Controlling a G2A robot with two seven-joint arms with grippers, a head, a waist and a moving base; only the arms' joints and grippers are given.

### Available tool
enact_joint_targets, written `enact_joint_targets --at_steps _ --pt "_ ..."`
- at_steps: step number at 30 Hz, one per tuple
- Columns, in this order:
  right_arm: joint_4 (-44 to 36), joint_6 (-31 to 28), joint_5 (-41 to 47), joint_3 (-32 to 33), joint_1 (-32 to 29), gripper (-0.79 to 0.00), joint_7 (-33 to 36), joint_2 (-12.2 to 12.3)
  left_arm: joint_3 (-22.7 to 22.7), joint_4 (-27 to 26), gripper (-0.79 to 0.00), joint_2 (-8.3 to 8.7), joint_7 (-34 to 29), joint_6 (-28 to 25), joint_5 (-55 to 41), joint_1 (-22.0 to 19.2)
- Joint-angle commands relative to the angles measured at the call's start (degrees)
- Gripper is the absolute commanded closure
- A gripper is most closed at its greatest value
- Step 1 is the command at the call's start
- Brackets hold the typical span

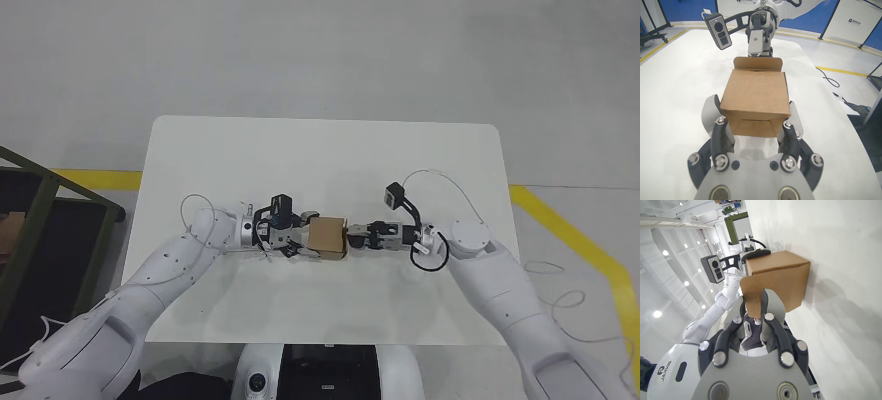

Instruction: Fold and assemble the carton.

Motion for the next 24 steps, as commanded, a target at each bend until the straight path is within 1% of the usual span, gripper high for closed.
enact_joint_targets --at_steps 1,3,9,11,15,18,21,24 --pt "0.25 -0.11 0.88 0.16 0.04 -0.163 0.77 -0.05 -0.01 -0.01 -0.551 0.01 0.03 -0.08 0.01 0.02" --pt "0.52 -0.09 1.76 0.26 0.05 -0.145 1.53 -0.12 -0.04 -0.01 -0.554 0.03 0.04 -0.25 0.0 0.01" --pt "1.43 0.34 1.01 0.19 0.32 -0.022 0.75 -0.24 -0.14 -0.09 -0.551 0.07 0.13 0.01 0.03 0.11" --pt "1.52 0.47 0.62 0.18 0.41 -0.009 0.35 -0.27 -0.15 -0.12 -0.554 0.08 0.09 -0.01 0.08 0.13" --pt "1.75 0.83 0.46 0.18 0.5 -0.006 0.23 -0.34 -0.22 -0.16 -0.554 0.1 0.1 -0.03 0.05 0.15" --pt "1.71 1.07 -0.31 0.03 0.59 -0.025 -0.21 -0.38 -0.24 -0.25 -0.554 0.12 0.14 -0.02 0.1 0.16" --pt "1.6 1.2 -1.44 0.01 0.69 -0.065 -0.81 -0.34 -0.27 -0.23 -0.554 0.15 0.22 -0.02 0.18 0.19" --pt "1.22 1.62 -2.59 -0.02 0.59 -0.071 -1.31 -0.27 -0.28 -0.27 -0.548 0.15 0.19 -0.23 0.11 0.19"
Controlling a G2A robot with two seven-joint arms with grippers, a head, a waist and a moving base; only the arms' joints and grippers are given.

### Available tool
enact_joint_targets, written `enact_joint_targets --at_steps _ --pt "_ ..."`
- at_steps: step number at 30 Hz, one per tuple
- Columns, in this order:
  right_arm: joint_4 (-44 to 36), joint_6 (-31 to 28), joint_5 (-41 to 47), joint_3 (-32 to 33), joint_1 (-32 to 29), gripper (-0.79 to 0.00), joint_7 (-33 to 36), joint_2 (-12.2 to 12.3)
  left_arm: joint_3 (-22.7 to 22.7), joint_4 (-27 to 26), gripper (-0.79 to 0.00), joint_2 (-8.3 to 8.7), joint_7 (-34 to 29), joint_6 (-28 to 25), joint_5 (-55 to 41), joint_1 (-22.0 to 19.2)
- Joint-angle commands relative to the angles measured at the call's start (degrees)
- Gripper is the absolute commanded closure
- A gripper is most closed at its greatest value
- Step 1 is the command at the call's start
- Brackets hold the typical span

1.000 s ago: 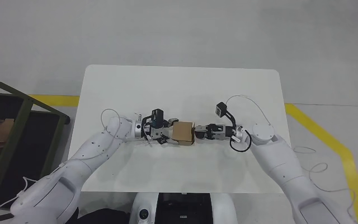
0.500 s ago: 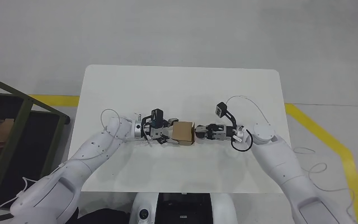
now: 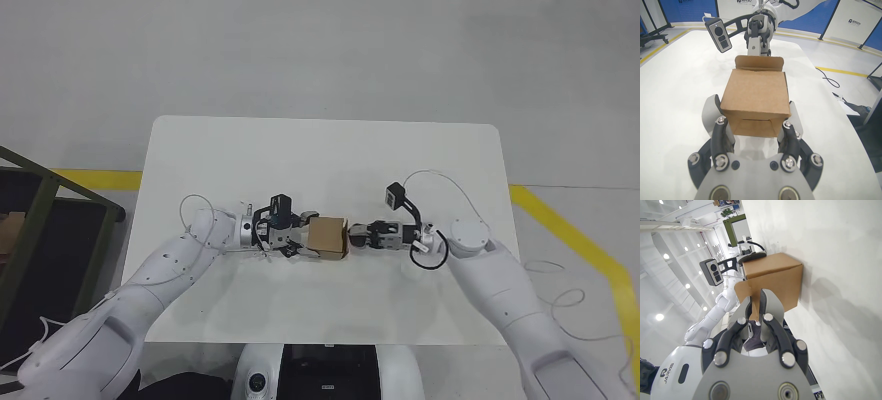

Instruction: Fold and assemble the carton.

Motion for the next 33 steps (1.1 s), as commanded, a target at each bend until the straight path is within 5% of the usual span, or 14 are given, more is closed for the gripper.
enact_joint_targets --at_steps 1,6,11,15,33 --pt "-0.32 0.22 -0.33 0.03 -0.18 -0.071 -0.08 0.04 0.0 -0.05 -0.551 0.01 0.04 -0.1 -0.02 0.0" --pt "-1.04 0.44 -0.87 0.37 -0.61 -0.083 -0.21 0.19 -0.02 -0.07 -0.551 0.03 0.05 -0.18 0.09 -0.02" --pt "-1.98 0.32 -1.2 1.13 -1.22 -0.237 0.0 0.51 -0.04 -0.11 -0.551 0.05 0.01 -0.23 0.1 -0.01" --pt "-2.54 0.51 -1.63 1.65 -1.73 -0.271 0.07 0.76 -0.03 -0.16 -0.551 0.06 -0.08 -0.32 0.16 -0.01" --pt "-3.98 2.83 -6.58 1.74 -2.39 -0.268 -1.79 1.32 -0.12 -0.28 -0.542 0.08 -0.42 -0.33 -0.06 0.14"
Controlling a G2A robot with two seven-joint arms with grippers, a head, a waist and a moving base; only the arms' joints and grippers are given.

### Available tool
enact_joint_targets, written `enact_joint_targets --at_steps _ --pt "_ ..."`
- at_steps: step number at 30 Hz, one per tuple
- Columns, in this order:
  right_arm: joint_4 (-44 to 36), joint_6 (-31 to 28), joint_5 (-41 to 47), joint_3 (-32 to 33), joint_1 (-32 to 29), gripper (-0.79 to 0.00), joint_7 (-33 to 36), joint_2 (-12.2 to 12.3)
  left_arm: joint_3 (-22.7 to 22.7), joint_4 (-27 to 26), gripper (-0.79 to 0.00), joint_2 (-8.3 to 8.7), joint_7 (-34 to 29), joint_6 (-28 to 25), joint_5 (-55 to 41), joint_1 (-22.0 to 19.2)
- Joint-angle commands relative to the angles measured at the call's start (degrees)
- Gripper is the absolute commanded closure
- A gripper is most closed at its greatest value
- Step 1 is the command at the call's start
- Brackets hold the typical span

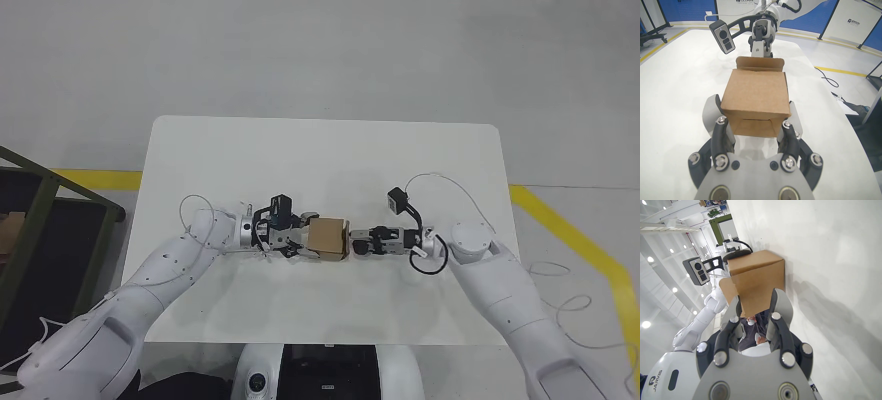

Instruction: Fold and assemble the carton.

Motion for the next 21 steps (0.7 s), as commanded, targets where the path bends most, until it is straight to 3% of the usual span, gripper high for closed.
enact_joint_targets --at_steps 1,21 --pt "-0.17 0.22 -0.46 -0.04 -0.05 -0.268 -0.15 0.04 -0.03 -0.01 -0.545 0.01 0.01 0.01 -0.04 0.02" --pt "-1.07 -3.35 6.05 1.13 -1.11 -0.28 3.63 -0.08 -0.12 -0.1 -0.526 0.07 0.07 0.04 0.05 0.15"
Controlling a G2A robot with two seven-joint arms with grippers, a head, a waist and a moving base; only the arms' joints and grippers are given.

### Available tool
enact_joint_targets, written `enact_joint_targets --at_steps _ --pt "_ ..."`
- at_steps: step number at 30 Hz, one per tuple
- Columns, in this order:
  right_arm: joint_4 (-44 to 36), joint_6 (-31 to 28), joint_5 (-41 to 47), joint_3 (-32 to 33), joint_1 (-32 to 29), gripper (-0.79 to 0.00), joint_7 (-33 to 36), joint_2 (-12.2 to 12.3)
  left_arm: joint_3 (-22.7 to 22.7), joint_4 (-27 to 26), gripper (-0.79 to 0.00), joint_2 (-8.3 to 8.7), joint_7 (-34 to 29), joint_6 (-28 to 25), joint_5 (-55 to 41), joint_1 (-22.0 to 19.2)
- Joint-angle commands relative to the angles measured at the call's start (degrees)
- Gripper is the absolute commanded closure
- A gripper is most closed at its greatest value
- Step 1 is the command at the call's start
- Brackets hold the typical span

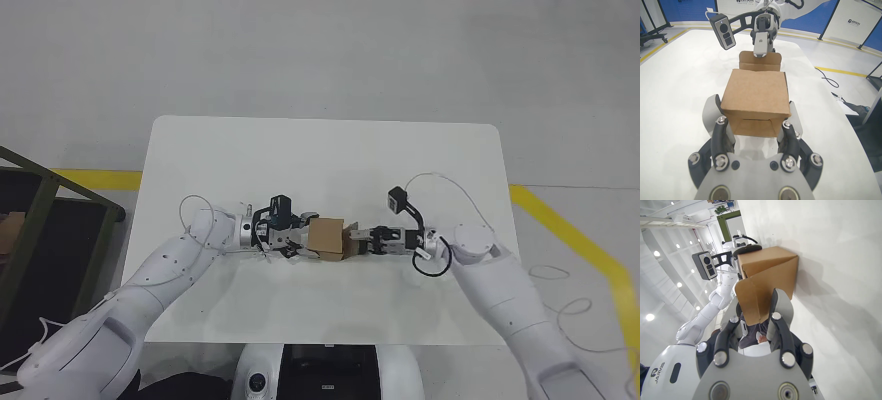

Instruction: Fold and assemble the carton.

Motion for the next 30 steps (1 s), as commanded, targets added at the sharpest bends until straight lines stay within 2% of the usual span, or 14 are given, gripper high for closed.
enact_joint_targets --at_steps 1,4,19,30 --pt "0.35 -0.59 2.32 0.14 -0.03 -0.283 1.43 -0.13 0.0 0.02 -0.529 0.01 -0.1 -0.11 0.06 -0.02" --pt "1.43 -0.47 6.16 0.22 0.01 -0.292 4.27 -0.37 -0.04 0.02 -0.529 0.02 -0.24 -0.19 -0.05 -0.03" --pt "7.28 0.51 8.35 -2.29 2.17 -0.231 4.56 -1.87 -0.21 0.02 -0.529 0.08 -0.37 0.13 -0.02 0.07" --pt "8.96 -0.13 4.67 -3.4 3.54 -0.24 1.95 -2.34 -0.31 -0.12 -0.533 0.16 -0.3 0.08 0.08 0.11"
